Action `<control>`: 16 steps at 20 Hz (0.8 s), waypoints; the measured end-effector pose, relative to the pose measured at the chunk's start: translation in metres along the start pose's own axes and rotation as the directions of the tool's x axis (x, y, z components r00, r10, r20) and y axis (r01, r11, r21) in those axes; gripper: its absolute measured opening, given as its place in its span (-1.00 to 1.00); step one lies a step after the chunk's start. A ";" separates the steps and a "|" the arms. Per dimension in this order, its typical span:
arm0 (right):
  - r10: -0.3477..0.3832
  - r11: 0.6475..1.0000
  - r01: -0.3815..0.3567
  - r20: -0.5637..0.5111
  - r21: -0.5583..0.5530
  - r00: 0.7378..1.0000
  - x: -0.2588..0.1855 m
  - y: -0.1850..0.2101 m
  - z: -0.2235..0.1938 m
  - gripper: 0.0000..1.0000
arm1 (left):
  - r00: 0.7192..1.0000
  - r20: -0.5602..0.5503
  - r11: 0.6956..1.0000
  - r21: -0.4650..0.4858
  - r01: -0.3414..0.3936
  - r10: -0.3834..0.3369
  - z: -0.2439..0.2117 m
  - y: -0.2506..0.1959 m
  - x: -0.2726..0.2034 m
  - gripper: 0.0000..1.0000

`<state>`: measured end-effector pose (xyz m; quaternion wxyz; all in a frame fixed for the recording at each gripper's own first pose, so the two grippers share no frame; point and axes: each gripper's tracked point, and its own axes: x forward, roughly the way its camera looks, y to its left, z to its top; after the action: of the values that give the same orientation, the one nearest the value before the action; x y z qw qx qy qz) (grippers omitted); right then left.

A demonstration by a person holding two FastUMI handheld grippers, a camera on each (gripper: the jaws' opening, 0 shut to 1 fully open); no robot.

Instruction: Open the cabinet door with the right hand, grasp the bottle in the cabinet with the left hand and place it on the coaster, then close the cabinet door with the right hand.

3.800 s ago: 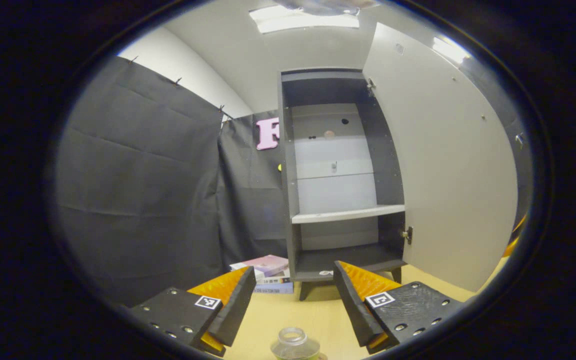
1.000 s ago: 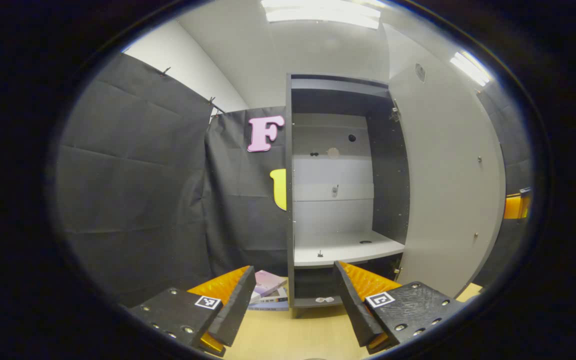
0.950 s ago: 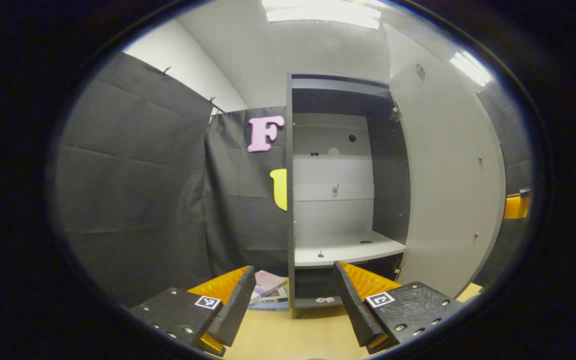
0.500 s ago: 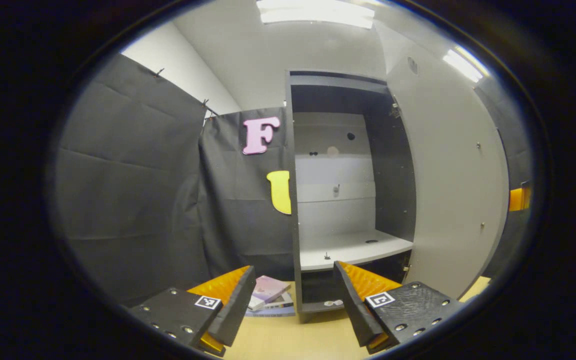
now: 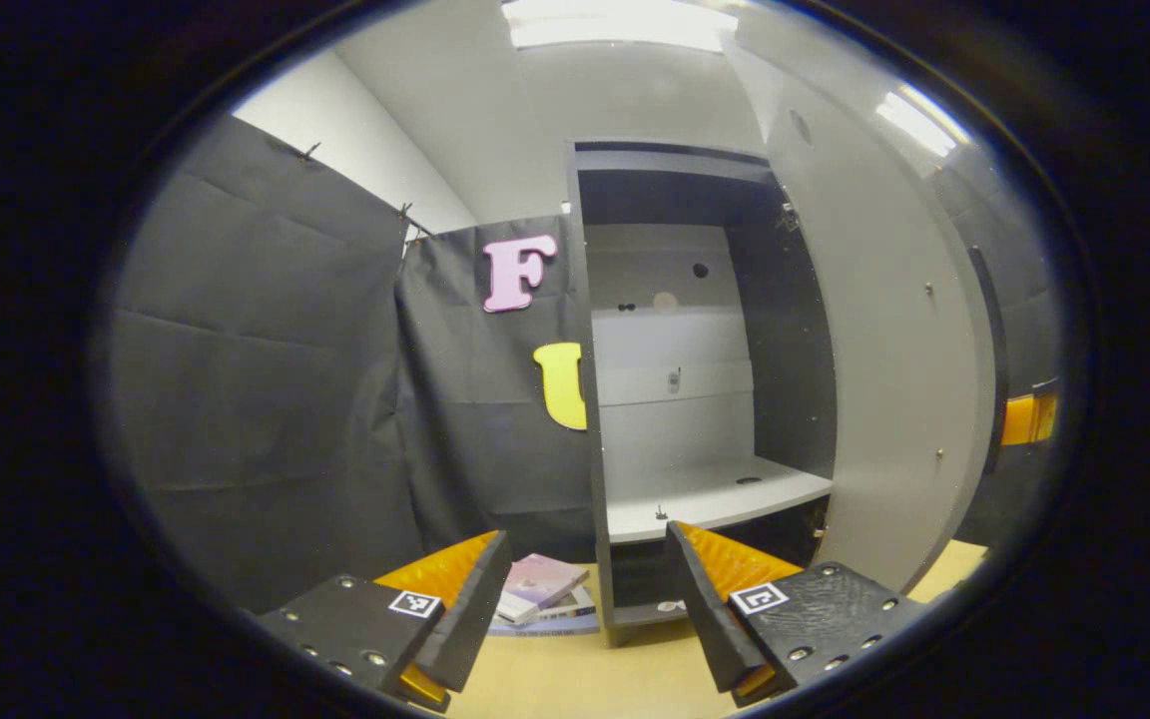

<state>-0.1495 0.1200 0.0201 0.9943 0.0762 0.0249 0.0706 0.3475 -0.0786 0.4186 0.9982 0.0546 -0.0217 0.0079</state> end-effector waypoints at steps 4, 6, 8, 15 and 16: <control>0.038 0.999 -0.038 -0.006 0.000 0.999 0.009 0.016 -0.007 0.72 | 1.000 -0.002 1.000 0.007 0.012 -0.012 0.000 -0.001 -0.003 0.77; 0.058 0.998 -0.058 -0.028 0.000 0.998 0.016 0.020 -0.014 0.72 | 1.000 -0.003 1.000 0.002 0.024 -0.024 0.001 -0.004 -0.003 0.77; 0.085 0.996 -0.085 -0.033 -0.004 0.996 0.021 0.031 -0.016 0.73 | 0.999 -0.006 0.999 0.004 0.032 -0.032 0.001 -0.005 -0.006 0.77; 0.112 0.990 -0.112 -0.002 -0.089 0.994 0.015 0.046 -0.011 0.76 | 0.996 0.091 0.997 0.078 -0.021 0.014 0.019 0.008 0.004 0.77; 0.104 0.989 -0.103 0.001 -0.102 0.995 0.018 0.045 -0.012 0.80 | 0.996 0.091 0.997 0.082 -0.016 0.008 0.019 0.006 0.004 0.77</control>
<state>-0.1384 0.1681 0.0150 0.9919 0.0267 0.0142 0.1232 0.3502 -0.0742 0.4386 0.9930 0.0960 -0.0672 0.0123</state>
